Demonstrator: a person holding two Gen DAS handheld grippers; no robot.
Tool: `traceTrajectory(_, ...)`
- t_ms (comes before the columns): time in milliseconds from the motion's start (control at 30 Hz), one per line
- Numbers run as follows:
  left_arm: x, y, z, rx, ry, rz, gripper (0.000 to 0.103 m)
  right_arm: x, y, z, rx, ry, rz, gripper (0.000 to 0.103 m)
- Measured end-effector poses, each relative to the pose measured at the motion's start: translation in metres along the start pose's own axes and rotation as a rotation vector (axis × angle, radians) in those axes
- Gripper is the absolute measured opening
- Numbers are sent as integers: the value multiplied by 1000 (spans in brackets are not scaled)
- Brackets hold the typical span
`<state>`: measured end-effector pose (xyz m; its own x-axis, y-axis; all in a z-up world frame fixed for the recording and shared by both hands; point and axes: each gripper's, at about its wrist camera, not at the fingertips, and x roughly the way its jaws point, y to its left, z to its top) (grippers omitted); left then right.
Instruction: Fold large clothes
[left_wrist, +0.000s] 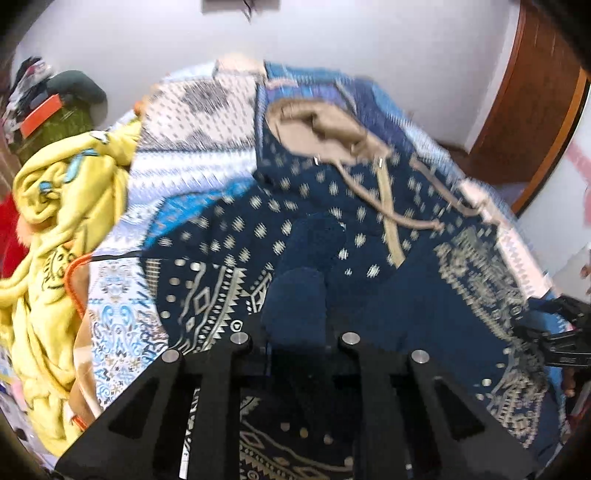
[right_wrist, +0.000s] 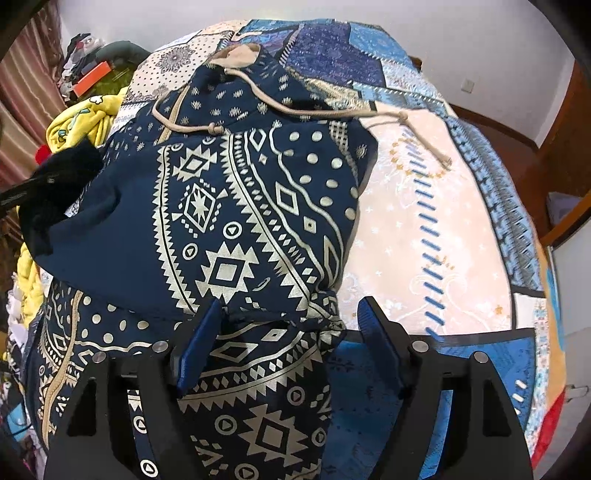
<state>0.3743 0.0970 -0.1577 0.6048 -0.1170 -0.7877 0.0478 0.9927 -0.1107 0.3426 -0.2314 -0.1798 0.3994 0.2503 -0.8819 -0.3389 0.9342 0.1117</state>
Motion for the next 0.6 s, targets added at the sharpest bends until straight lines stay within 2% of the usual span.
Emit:
traceTrajectory(100, -24, 13, -12, -33, -64, -2, 16, -8, 5, 4, -16, -28, -24, 72)
traceTrajectory(200, -32, 32, -33, -64, -74, -28, 16, -15, 10, 10, -22, -59, -32, 72)
traceTrajectory(367, -24, 44, -73, -99, -21, -24, 19, -10, 14, 22, -18, -59, -45, 72)
traceTrajectory(467, -16, 52, -93, -145, 28, -31, 24, 6, 12, 24, -28, -21, -76, 72)
traceTrajectory(533, -14, 56, -103, -174, 46, -33, 34, 19, 10, 21, -39, 15, -107, 72)
traceTrajectory(600, -13, 60, -113, -201, 55, -29, 36, 26, 5, 18, -35, 31, -102, 72)
